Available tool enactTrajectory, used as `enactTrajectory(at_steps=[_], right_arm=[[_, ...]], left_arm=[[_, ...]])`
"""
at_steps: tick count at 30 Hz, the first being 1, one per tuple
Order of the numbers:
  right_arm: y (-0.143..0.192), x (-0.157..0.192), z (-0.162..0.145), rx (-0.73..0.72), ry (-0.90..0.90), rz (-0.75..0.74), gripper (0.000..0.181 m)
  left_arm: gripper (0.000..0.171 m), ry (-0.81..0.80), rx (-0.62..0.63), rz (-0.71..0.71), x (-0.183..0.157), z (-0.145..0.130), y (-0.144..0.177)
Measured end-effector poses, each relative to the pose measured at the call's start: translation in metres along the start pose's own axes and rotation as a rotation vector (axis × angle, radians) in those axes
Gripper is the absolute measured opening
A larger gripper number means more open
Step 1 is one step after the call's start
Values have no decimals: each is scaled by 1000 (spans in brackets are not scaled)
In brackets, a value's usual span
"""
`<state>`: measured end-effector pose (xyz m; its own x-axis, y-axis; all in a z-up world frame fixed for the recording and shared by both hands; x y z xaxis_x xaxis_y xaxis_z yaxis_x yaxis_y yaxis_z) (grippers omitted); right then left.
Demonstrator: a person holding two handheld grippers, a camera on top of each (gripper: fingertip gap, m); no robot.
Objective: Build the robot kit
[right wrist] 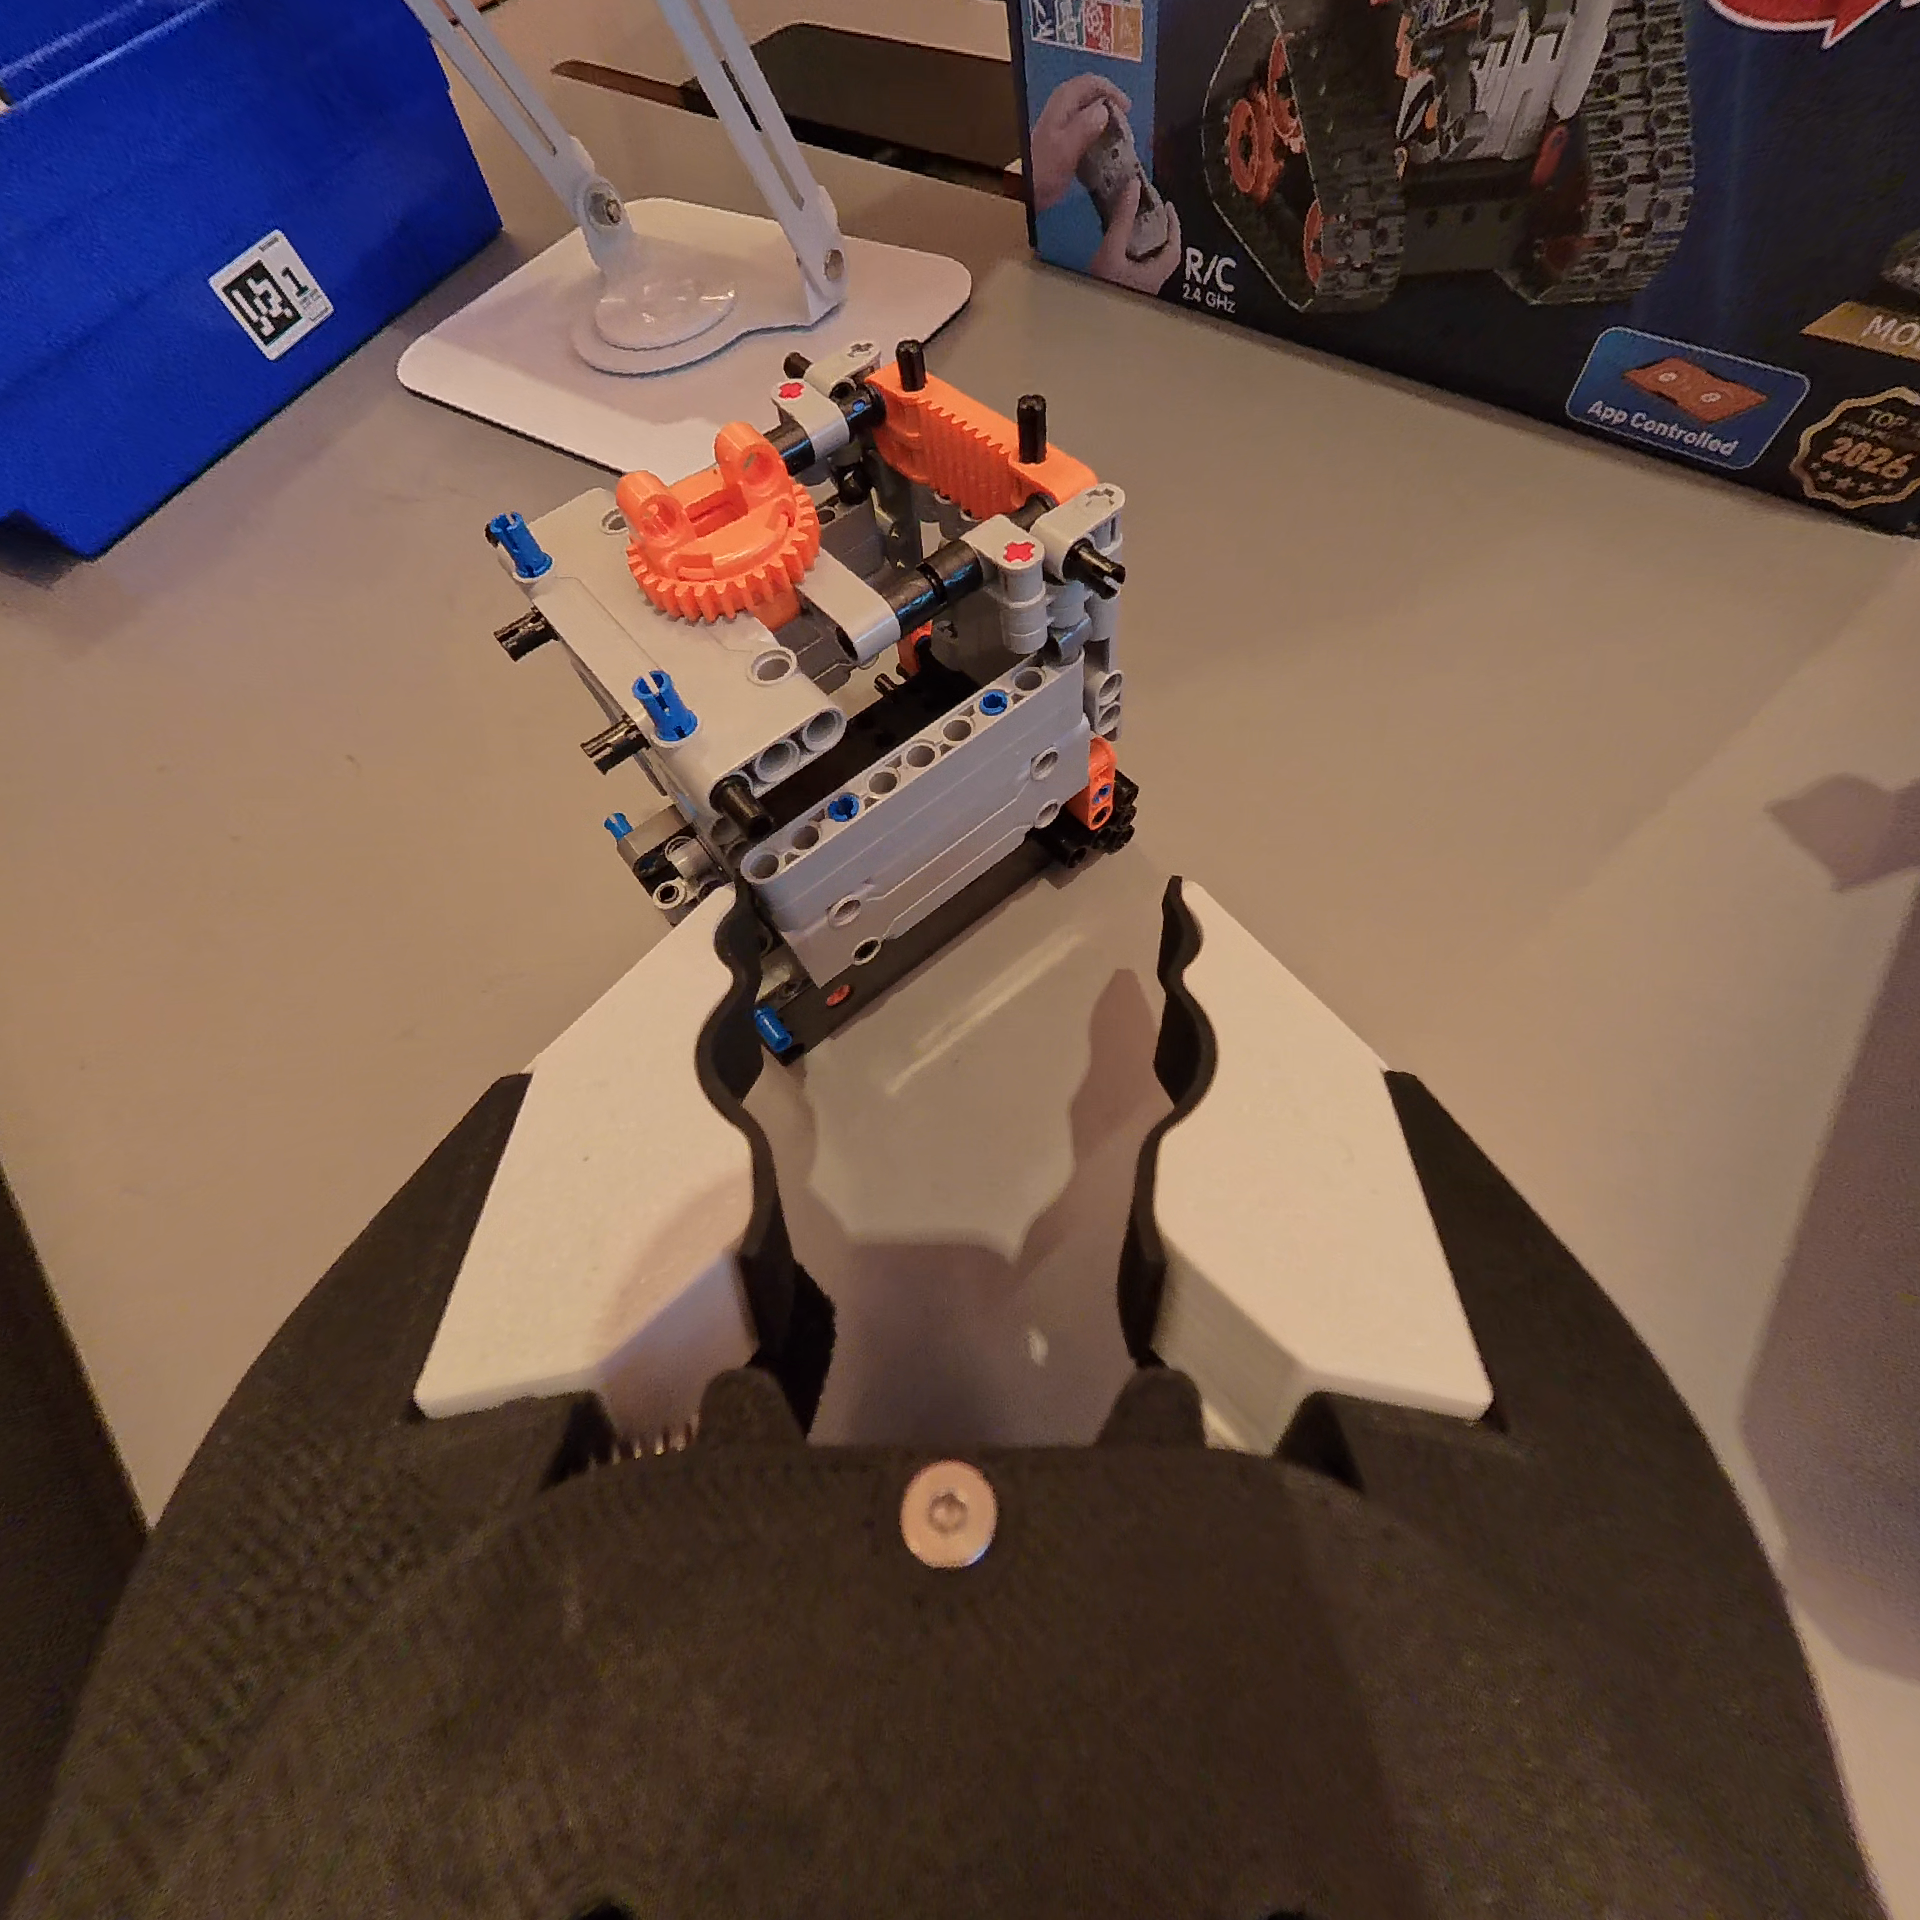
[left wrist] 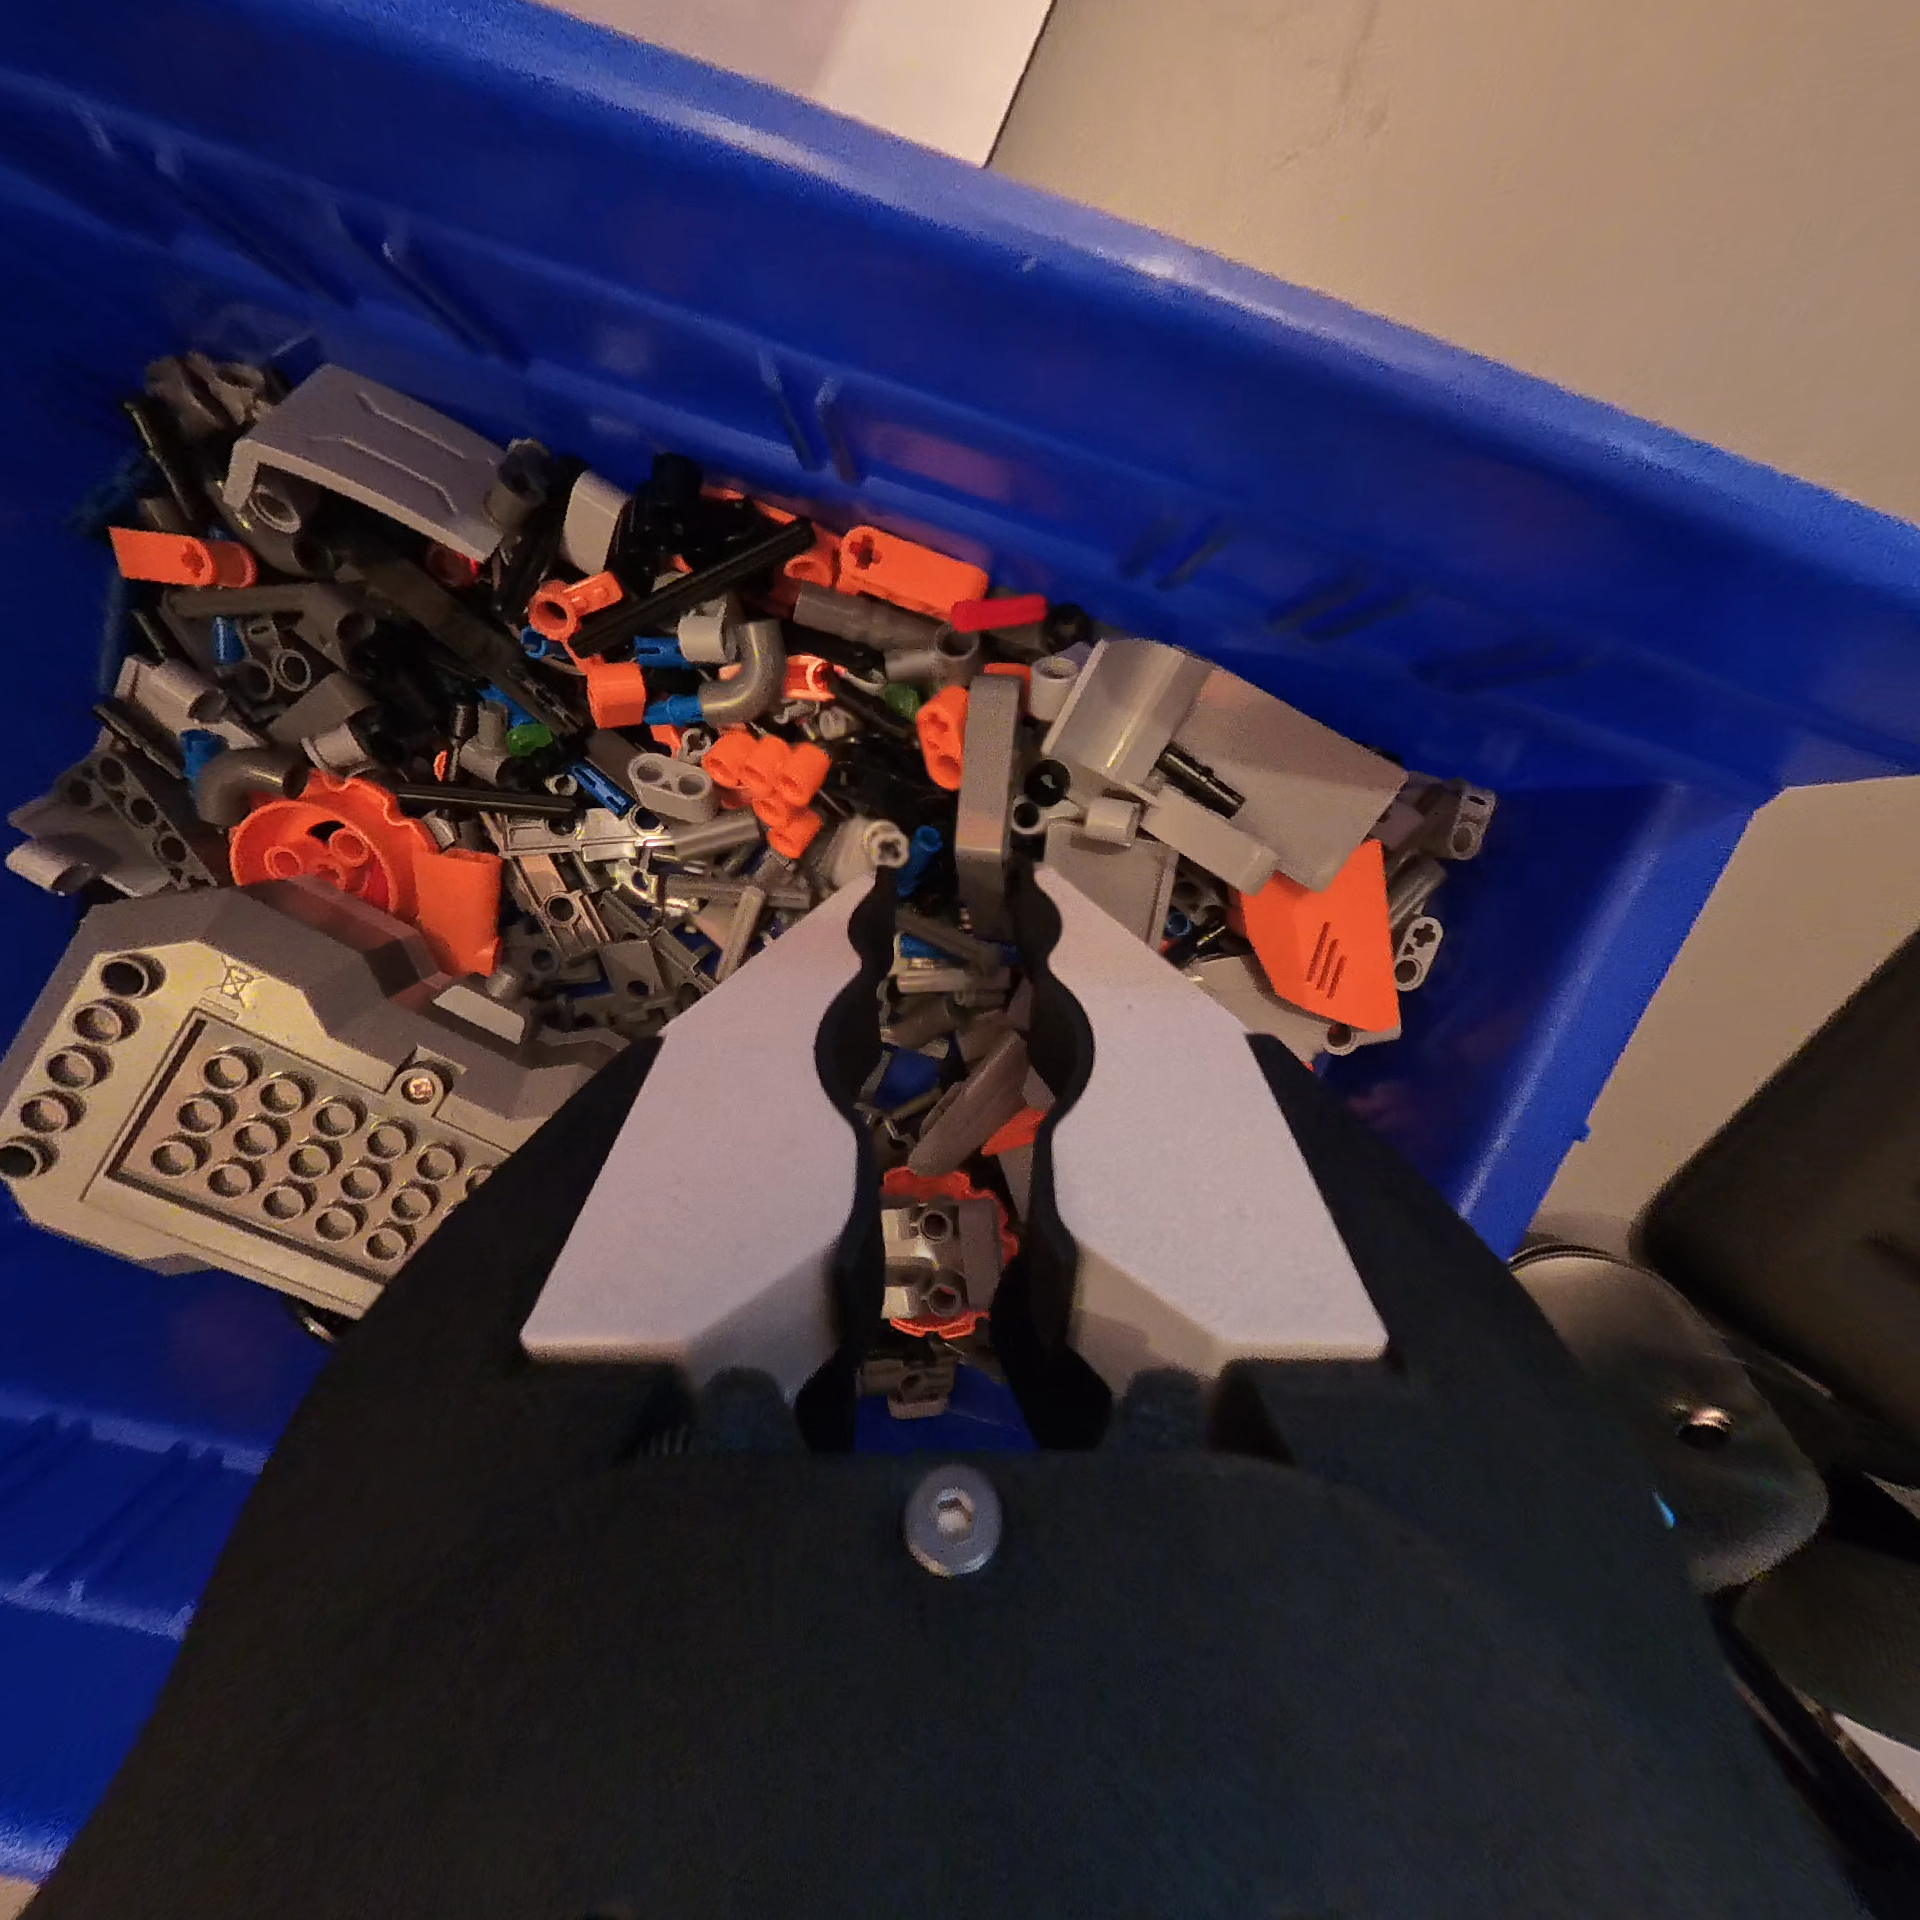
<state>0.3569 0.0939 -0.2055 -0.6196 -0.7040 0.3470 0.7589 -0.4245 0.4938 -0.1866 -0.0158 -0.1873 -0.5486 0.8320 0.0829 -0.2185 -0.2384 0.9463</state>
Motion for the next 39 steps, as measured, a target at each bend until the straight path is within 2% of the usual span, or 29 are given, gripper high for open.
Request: enactTrajectory(at_steps=[3,9,14,17,22,28,31,33,39], right_arm=[[0,0,0,-1,2,2,75],[1,0,0,-2,2,6,74],[0,-1,0,-1,-1,8,75],[1,-1,0,-2,1,4,75],[1,-2,0,-6,-7,1,75],[2,-5,0,-12,-19,-4,75],[2,-6,0,-12,-19,-6,74],[2,-6,0,-13,-20,-7,74],[3,-8,0,-20,-28,-10,74]], left_arm=[[9,42,-5,40,10,-3,5],[9,115,30,141,26,-22,19],[27,132,-9,180,30,-20,25],[30,87,-6,152,27,-12,23],[33,-42,-54,-17,11,6,17],[44,-114,-18,-168,-7,9,10],[33,-131,72,-169,-11,0,-1],[23,-135,71,-144,-10,-3,-4],[23,-88,42,-61,4,-13,11]])
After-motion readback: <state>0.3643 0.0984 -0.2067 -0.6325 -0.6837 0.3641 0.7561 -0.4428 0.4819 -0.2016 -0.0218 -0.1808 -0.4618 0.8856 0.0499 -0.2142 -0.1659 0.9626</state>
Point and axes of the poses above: each gripper's, where its closed fingertips meet, y back along the fingers, z out of its top, x = y × z across the jaws, the point moved 9 cm from there along y, back along the fingers, and after that the axes turned 15 degrees about -y, right-handed, at the moved point
